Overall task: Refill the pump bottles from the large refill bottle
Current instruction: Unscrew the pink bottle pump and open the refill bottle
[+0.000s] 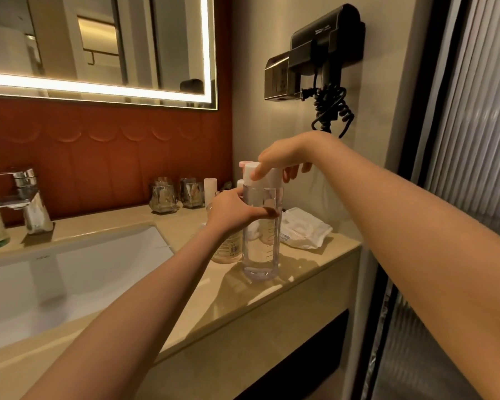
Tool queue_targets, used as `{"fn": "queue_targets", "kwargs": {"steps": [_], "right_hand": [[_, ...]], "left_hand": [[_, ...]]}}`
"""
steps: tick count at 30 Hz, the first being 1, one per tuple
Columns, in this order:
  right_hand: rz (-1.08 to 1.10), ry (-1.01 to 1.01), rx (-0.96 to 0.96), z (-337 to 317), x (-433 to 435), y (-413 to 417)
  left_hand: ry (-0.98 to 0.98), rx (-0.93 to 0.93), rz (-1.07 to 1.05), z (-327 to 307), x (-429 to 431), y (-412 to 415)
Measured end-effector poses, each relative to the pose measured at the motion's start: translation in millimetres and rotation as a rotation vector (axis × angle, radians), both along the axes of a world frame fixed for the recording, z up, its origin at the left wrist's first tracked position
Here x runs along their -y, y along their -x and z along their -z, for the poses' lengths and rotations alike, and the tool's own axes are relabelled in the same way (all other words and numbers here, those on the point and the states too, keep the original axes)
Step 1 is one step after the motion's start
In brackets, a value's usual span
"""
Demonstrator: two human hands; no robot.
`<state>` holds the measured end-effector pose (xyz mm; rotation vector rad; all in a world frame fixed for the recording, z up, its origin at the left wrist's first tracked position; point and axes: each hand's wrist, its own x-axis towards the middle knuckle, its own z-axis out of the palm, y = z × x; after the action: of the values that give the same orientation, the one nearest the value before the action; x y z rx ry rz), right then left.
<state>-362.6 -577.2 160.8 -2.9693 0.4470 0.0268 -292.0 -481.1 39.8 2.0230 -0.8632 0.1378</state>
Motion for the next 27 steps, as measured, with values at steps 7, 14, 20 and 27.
{"fn": "queue_targets", "kwargs": {"steps": [7, 14, 20, 27], "right_hand": [[0.22, 0.233, 0.197, 28, -16, -10], [-0.07, -0.174, 0.287, 23, -14, -3], [0.148, 0.006, 0.272, 29, -13, -12], [0.133, -0.04, 0.24, 22, -14, -18]], "left_hand": [[-0.016, -0.022, -0.021, -1, 7, 1], [0.005, -0.03, -0.014, 0, -2, -3], [-0.019, -0.002, -0.02, -1, -2, -4], [-0.017, -0.013, -0.023, 0, -3, -5]]}}
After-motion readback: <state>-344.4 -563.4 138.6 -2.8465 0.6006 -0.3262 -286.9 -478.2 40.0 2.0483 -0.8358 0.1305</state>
